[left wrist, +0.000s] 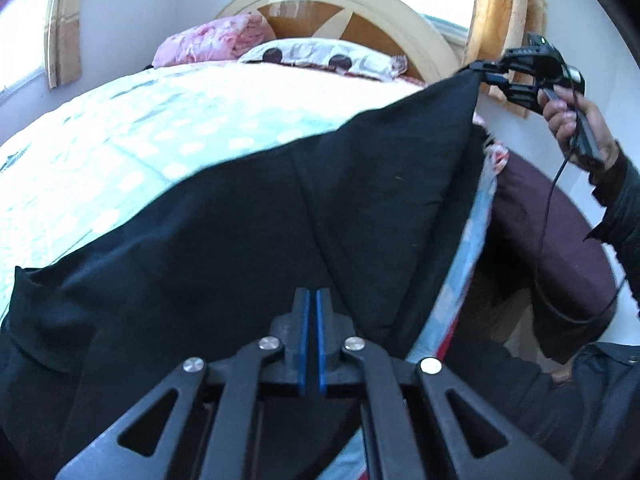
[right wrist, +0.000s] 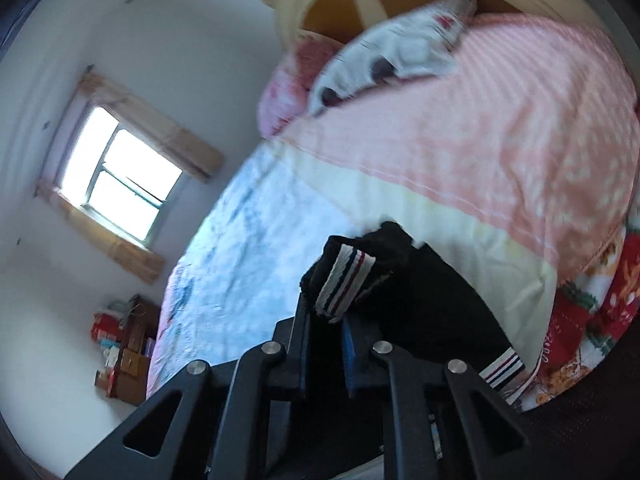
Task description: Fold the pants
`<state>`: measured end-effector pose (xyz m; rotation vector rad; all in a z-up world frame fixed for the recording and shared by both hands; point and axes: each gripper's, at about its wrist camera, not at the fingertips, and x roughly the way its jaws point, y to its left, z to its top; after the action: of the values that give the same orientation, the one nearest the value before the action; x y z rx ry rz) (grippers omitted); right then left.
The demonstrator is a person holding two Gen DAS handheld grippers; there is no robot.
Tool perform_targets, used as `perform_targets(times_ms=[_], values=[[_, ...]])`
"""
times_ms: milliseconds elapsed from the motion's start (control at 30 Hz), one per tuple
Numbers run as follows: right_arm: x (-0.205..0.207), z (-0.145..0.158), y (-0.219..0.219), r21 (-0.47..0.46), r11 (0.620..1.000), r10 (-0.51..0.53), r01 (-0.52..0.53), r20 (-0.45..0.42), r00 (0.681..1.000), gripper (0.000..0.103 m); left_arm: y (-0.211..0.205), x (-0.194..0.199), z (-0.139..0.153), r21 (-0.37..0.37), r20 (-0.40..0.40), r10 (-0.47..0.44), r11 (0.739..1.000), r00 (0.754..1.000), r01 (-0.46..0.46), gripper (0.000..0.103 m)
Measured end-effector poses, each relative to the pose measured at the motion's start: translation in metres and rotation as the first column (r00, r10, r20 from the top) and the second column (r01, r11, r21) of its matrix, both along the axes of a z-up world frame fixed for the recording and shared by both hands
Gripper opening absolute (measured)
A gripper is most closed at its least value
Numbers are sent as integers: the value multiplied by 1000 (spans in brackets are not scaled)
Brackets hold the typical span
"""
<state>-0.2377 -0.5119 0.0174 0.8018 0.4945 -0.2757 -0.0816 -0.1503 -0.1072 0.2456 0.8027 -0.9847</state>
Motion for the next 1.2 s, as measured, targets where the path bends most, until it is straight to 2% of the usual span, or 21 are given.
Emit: perform_targets(times_ms=[67,167,233,300,433,567,667,700,733,800,867,1000,1100,1167,1200], values=[[-10,10,5,-25,1000,-2,2,17,1000,14,5,-2,3,-18,-10,0,1000,1000,0,4],[-25,10,3,-49,999,-10,11,7,1000,14,3,-5,-9,8,-32,-22,1000,999,22,4],[-31,-10,-5,5,1000,-24,24,-18,1000,14,-1,-6,-22,37,-71,-41,998,997,44,4],[-38,-31,-8,45,998,-34,36,-47,998,14,-2,-9,-27,53,-74,-49,997,996,53,4],[-55,-57,-9,82,996,-36,42,-77,996,16,0,-11,-25,52,-88,-73,996,994,77,4],[-84,-71,-12,110,988,-95,112,-147,985,18,-2,-8,-20,52,-78,-81,995,994,86,4],[-105,-60,-15,34,980,-183,195,-210,960,29,-5,-7,-10,13,-67,-90,996,994,91,4],[-112,-57,-18,15,976,-211,219,-216,953,39,-7,-7,-7,2,-62,-94,996,994,94,4],[-118,-52,-24,-4,968,-245,250,-215,945,42,-11,-7,-5,-10,-62,-108,994,992,107,4],[-121,-40,-34,-61,956,-294,288,-202,934,42,-22,-7,-6,-7,-59,-129,992,990,128,4],[-104,-25,-45,-74,975,-218,209,-145,965,42,-31,-9,-9,2,-64,-150,989,987,150,4],[-51,-16,-63,-33,999,-39,33,-178,983,42,-39,-12,-15,21,-64,-165,986,984,166,4],[-6,-30,-68,55,994,107,-95,-309,945,42,-39,-9,-18,12,-84,-152,988,985,153,4],[11,-44,-70,84,990,138,-114,-379,915,42,-39,-5,-22,14,-94,-142,990,986,143,4],[19,-52,-68,99,986,167,-137,-426,889,41,-40,-4,-23,13,-100,-138,990,985,140,5]])
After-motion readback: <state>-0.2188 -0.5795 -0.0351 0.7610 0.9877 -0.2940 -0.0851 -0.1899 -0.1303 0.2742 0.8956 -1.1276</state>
